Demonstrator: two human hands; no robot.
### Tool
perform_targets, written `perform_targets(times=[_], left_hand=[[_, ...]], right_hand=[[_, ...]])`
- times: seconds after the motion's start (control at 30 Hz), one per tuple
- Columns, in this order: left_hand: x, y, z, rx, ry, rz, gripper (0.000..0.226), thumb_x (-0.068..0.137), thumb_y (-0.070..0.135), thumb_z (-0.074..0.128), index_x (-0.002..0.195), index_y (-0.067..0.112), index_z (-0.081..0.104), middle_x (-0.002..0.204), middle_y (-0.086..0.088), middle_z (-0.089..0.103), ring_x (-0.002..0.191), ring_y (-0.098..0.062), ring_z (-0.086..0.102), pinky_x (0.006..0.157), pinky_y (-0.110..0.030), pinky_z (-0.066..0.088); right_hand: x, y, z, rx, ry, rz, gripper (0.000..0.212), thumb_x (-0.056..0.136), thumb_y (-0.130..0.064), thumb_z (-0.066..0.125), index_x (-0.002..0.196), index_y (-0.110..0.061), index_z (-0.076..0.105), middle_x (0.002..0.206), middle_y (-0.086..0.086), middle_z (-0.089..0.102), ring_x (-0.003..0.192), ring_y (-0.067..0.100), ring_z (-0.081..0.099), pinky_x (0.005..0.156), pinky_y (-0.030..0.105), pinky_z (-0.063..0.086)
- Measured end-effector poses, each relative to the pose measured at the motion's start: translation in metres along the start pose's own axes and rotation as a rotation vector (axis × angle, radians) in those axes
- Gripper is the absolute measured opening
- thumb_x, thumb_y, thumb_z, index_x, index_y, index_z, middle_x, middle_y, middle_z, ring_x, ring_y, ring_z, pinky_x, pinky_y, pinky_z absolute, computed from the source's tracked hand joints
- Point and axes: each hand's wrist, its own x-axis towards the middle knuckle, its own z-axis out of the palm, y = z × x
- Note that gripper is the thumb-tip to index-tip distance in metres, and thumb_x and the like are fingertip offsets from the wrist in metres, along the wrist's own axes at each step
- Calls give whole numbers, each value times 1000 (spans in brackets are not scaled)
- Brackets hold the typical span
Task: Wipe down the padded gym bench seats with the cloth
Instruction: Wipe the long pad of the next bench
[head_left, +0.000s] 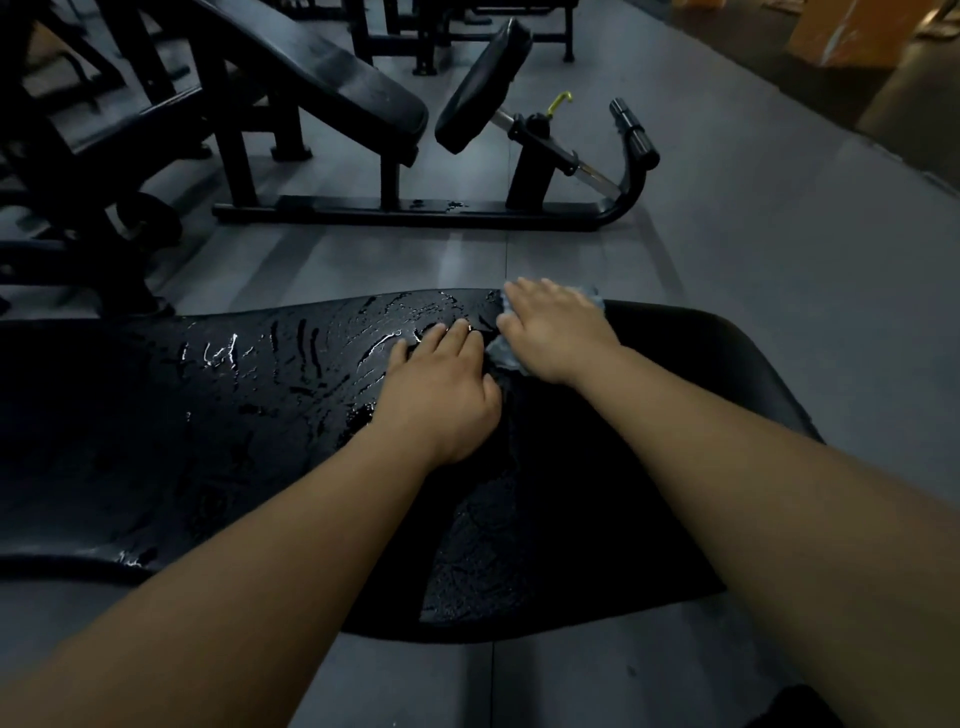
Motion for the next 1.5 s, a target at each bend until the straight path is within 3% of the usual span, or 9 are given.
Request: perform_targets(times=[0.17,0.3,0.4,0.57,0.77,0.93,1.13,1.33,1.5], left_hand=[[0,-24,-7,-3,-16,112,74,88,46,18,154,16,31,163,-3,26,150,-21,24,121,-42,21],[-7,-26,-5,-32,6,108,73,88,41,18,155,13,29,164,-7,23,151,-22,18,124,-37,14],[-8,-26,-4,-5,31,29,65,94,39,19,154,16,30,164,-4,22,151,-22,17,123,-44,14],[-8,-30,-7,2,-28,12,56,104,36,27,157,21,22,166,3,14,153,-16,11,122,-45,10],[-20,-39,-11,27,-84,85,58,105,38,27,159,19,17,167,1,11,153,-17,10,123,-39,11],[-37,-47,-8,-16,-46,112,57,105,36,31,158,18,22,166,-1,16,152,-18,14,124,-37,12],[-45,-45,-9,-62,-29,92,62,99,41,25,156,17,27,165,-2,20,152,-19,16,124,-39,13],[-45,-47,-14,-111,-19,100,54,103,29,36,155,12,31,163,-7,25,151,-21,20,122,-30,11],[-43,-50,-17,-88,-75,123,56,106,32,34,158,15,24,166,-3,17,152,-18,14,121,-28,9]], right_hand=[[-65,4,2,71,-73,-297,71,95,-59,11,159,-30,16,167,-7,12,153,14,8,125,41,9],[-40,29,-1,13,-43,-118,57,106,-46,23,159,-27,17,167,-1,14,154,18,11,125,40,9],[-29,-11,2,-3,-30,-23,59,106,-44,23,160,-22,15,168,3,11,154,23,10,124,41,9],[-127,-18,-5,51,-74,-330,75,92,-59,7,160,-28,13,167,-7,8,153,13,6,124,34,4],[-109,-35,0,-12,-57,-80,65,103,-54,18,160,-25,12,168,-1,9,154,19,6,125,39,6],[-194,-47,-1,64,-79,-354,76,93,-61,9,159,-27,20,167,-6,14,154,15,9,125,35,6],[-132,-46,3,5,-39,-57,70,99,-58,16,160,-24,12,168,0,9,154,21,6,125,41,7],[-193,-63,5,61,-63,-358,76,93,-59,14,158,-22,27,165,0,21,153,20,16,123,38,12],[-141,-62,6,-16,-40,-98,70,99,-57,15,160,-23,12,168,0,9,154,20,7,124,39,7]])
